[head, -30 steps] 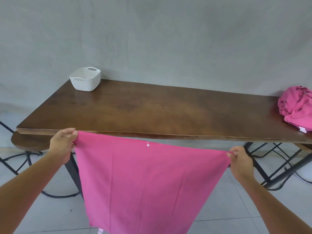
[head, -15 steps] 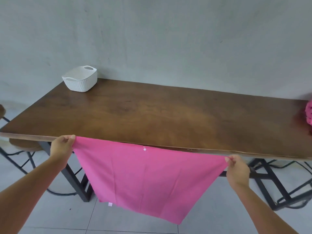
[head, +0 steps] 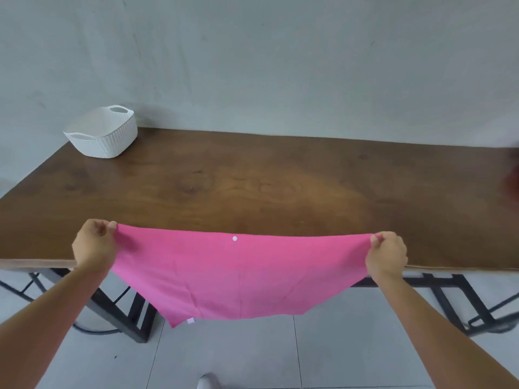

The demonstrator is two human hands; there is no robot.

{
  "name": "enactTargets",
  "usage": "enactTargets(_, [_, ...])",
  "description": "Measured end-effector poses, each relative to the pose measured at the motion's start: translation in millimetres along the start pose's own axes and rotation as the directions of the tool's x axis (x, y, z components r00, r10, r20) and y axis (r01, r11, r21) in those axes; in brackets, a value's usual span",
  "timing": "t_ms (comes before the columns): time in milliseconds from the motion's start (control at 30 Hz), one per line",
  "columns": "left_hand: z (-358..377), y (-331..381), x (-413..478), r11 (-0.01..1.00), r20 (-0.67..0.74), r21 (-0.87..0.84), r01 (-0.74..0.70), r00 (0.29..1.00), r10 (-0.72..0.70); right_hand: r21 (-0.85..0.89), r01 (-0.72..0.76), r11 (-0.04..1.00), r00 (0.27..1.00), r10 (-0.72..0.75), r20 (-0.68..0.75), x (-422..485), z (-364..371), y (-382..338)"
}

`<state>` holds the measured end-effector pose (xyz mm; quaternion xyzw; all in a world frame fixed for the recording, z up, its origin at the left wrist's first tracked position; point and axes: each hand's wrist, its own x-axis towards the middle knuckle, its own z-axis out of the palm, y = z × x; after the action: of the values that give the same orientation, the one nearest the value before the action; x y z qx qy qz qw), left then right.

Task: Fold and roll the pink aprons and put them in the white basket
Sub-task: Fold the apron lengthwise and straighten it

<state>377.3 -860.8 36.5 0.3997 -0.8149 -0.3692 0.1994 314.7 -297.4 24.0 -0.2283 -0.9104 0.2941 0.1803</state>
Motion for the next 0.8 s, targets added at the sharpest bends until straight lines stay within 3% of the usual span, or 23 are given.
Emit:
enactTargets(133, [25.8, 1.8, 24.9, 0.961, -0.001, 0.275, -0.038, 0.999, 0.039, -0.126, -0.017, 0.992, 0.999, 0.022, 0.037, 17.1, 21.8, -6.0])
enactTargets(267, [49.3, 13.7, 46.5, 0.926, -0.008, 0.378, -0.002, 1.0, 0.006, -0.198, 0.027, 0.98, 0.999, -0.022, 0.027, 39.1, 43.6, -11.1])
enactTargets(433, [81.7, 28.3, 77.0, 0.922, -0.003, 0.384, -0.044, 0.999, 0.048, -0.28, 0.064, 0.958, 0.998, -0.068, -0.004, 67.1, 75.9, -18.4])
enactTargets(567, [107.4, 38.7, 97.3, 0.922, 0.005, 0.366, -0.124, 0.991, 0.131, -0.324, 0.032, 0.946, 0.999, -0.04, -0.016, 93.9, 93.9, -28.0])
enactTargets(800, [141.5, 67.4, 136.0, 0.926, 0.016, 0.346, -0.15, 0.988, 0.154, -0.331, -0.013, 0.943, 1.0, 0.007, -0.02, 136.4, 120.2, -52.0])
